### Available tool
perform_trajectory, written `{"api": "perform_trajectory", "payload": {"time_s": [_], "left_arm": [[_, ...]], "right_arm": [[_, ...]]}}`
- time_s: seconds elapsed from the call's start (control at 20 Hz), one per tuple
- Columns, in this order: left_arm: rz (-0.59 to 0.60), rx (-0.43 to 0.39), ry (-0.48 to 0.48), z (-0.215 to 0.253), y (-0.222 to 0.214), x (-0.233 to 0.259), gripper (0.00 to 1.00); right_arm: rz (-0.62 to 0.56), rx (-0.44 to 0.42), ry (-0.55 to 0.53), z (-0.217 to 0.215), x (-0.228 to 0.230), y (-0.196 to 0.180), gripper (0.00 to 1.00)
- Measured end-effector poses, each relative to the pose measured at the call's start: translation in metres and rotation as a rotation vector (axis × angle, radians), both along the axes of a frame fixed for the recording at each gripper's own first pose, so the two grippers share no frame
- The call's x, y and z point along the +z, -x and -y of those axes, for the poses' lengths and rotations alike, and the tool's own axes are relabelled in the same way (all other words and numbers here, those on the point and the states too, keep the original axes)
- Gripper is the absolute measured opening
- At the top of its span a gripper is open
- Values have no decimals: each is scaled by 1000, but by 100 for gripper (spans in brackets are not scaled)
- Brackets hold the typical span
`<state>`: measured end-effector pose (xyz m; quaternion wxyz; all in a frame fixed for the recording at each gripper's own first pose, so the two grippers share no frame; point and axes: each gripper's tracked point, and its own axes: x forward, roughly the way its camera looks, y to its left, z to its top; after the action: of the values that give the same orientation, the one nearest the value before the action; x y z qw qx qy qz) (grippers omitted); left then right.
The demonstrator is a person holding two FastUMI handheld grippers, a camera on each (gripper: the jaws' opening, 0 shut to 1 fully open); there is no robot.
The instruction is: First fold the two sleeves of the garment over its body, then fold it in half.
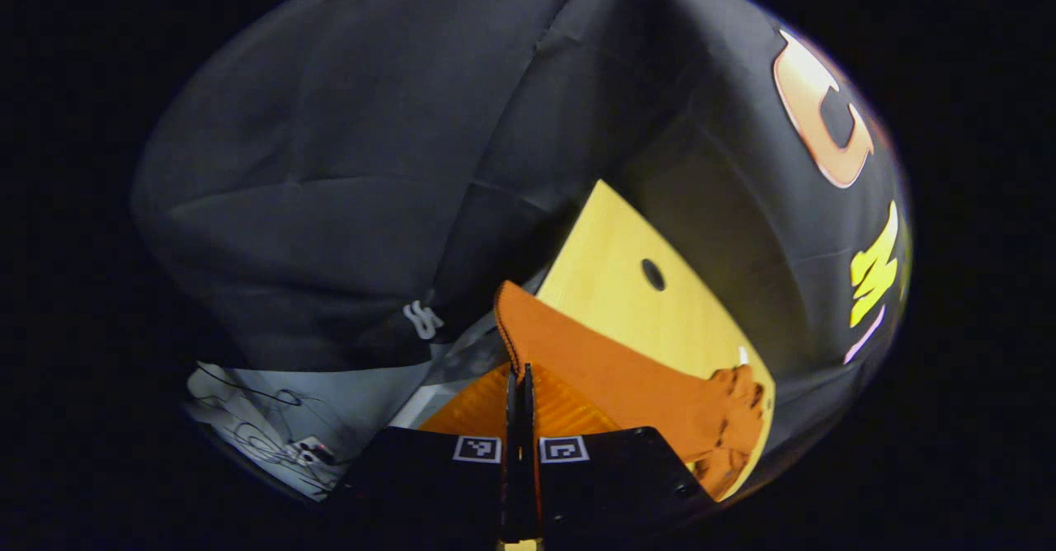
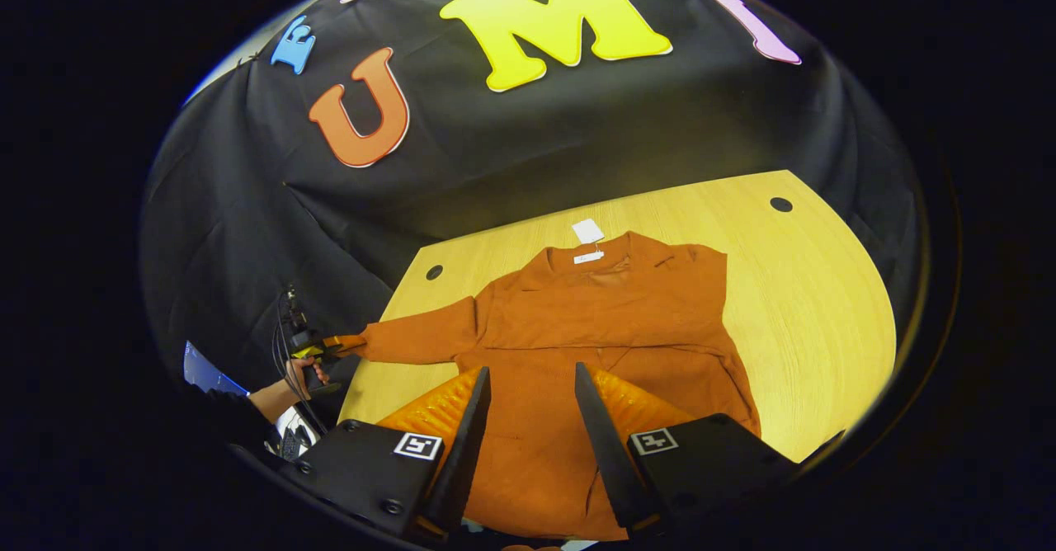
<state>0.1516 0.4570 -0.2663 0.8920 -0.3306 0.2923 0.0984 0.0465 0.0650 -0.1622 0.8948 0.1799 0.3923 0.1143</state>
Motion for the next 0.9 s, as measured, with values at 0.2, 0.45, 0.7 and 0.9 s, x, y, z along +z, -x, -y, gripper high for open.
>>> {"api": "perform_trajectory", "payload": {"time_s": [0.2,0.45,0.7,0.9], "left_arm": [[102,-32,-8,27,-8,61,3],[203,-120,-22,115,-32,153,3],[273,-357,-77,274,-45,226,3],[275,-529,-122,391,-57,234,2]], "right_arm": [[38,-10,-45,15,17,4,68],[112,-37,-70,61,44,25,68],[170,-105,-88,125,50,39,68],[199,-169,-84,181,55,70,68]]}}
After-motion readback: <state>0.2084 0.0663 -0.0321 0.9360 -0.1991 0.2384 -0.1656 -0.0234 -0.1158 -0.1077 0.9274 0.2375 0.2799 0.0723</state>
